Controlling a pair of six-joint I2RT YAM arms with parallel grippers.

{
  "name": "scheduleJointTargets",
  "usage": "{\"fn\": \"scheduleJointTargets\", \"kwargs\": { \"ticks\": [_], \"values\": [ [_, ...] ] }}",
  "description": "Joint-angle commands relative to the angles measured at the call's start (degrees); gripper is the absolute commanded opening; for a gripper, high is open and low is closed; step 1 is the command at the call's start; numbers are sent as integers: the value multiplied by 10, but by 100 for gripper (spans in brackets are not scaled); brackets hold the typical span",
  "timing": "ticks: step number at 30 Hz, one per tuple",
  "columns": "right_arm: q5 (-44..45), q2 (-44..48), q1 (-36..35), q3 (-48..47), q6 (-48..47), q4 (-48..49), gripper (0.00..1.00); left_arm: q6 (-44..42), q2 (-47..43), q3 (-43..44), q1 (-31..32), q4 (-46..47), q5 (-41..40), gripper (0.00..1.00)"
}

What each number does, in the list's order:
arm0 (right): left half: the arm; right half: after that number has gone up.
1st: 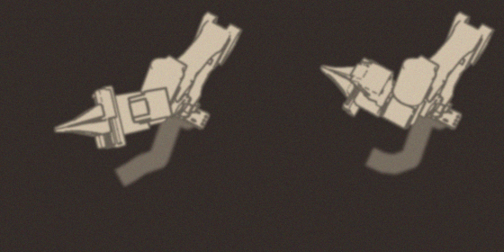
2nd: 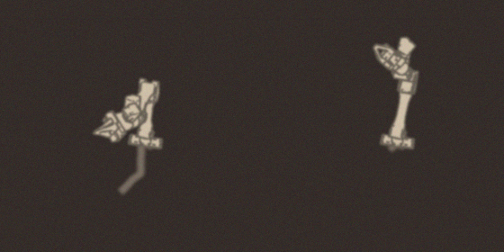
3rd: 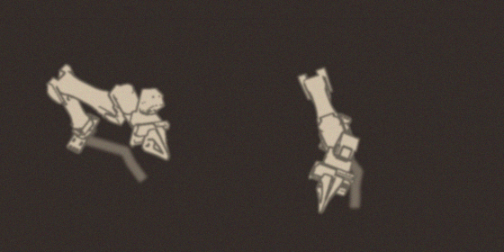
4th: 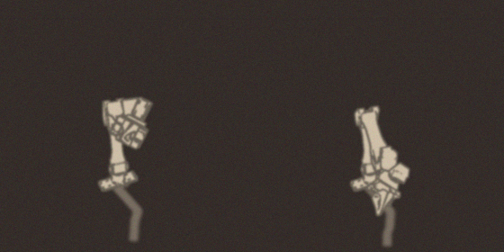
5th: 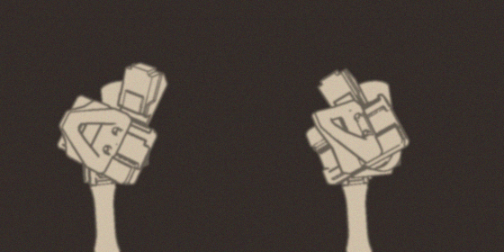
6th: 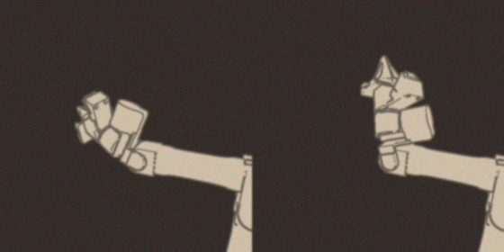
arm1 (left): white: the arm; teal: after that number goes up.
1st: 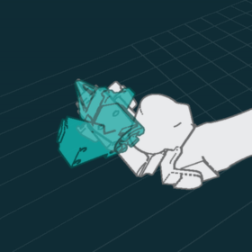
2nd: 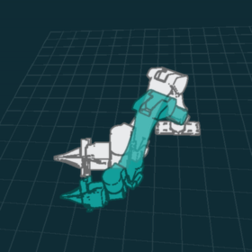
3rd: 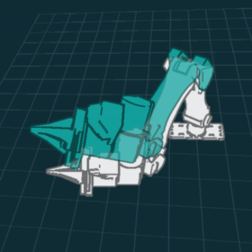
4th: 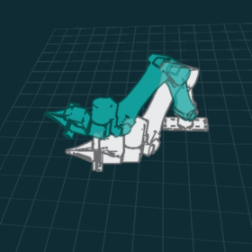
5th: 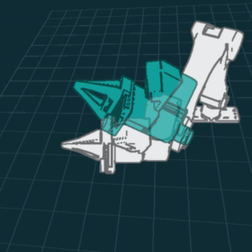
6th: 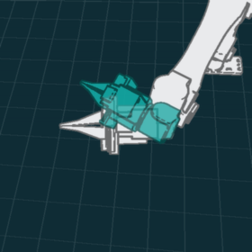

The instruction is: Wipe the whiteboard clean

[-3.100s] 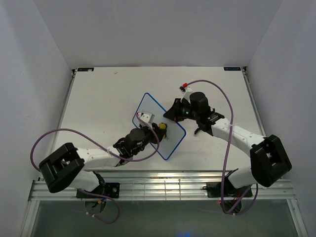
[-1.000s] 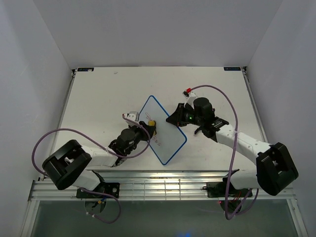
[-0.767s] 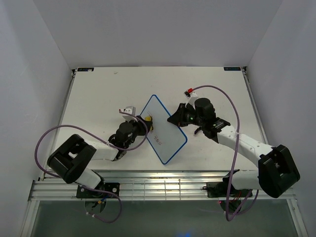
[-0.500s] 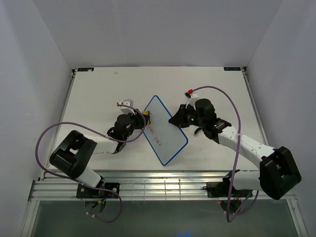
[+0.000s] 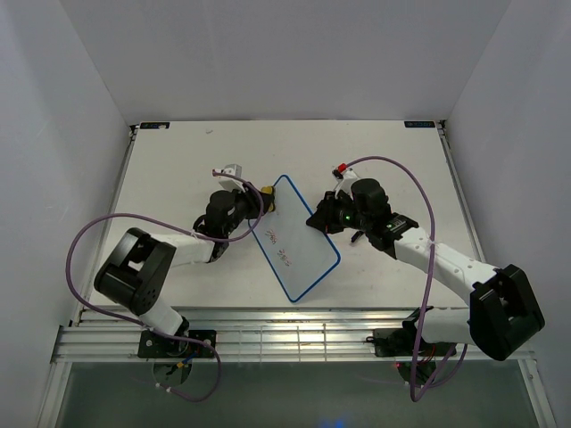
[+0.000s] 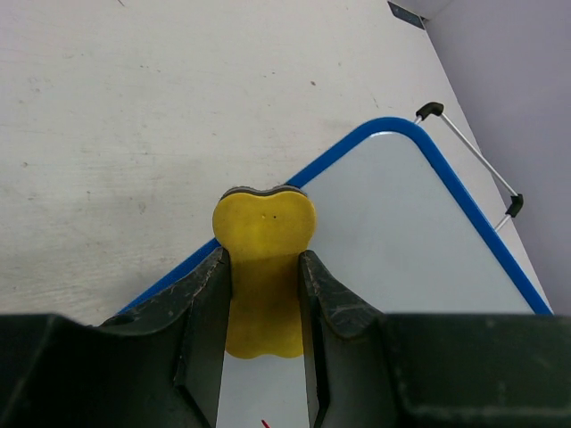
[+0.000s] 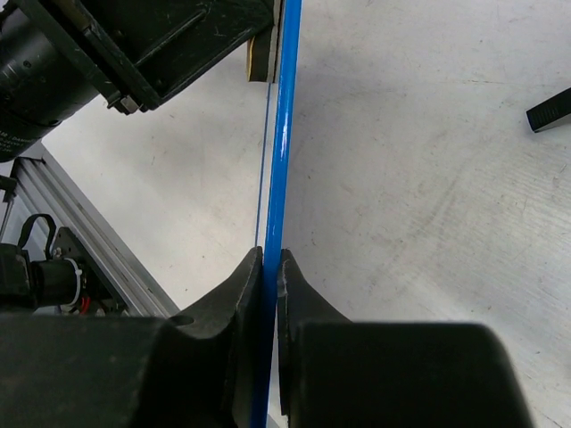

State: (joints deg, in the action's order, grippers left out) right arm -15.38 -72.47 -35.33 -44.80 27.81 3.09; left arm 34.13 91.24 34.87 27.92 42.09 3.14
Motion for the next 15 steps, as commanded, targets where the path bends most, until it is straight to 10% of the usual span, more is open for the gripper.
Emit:
{"fn": "scheduleJointTargets", "kwargs": {
  "ticks": [1, 15],
  "values": [
    [-83, -3, -25, -28, -35, -5, 8, 31, -10, -25, 34, 11, 51, 0],
    [-46, -15, -20, -66, -2, 12, 8, 75, -95, -146, 90, 19, 17, 0]
  ]
}}
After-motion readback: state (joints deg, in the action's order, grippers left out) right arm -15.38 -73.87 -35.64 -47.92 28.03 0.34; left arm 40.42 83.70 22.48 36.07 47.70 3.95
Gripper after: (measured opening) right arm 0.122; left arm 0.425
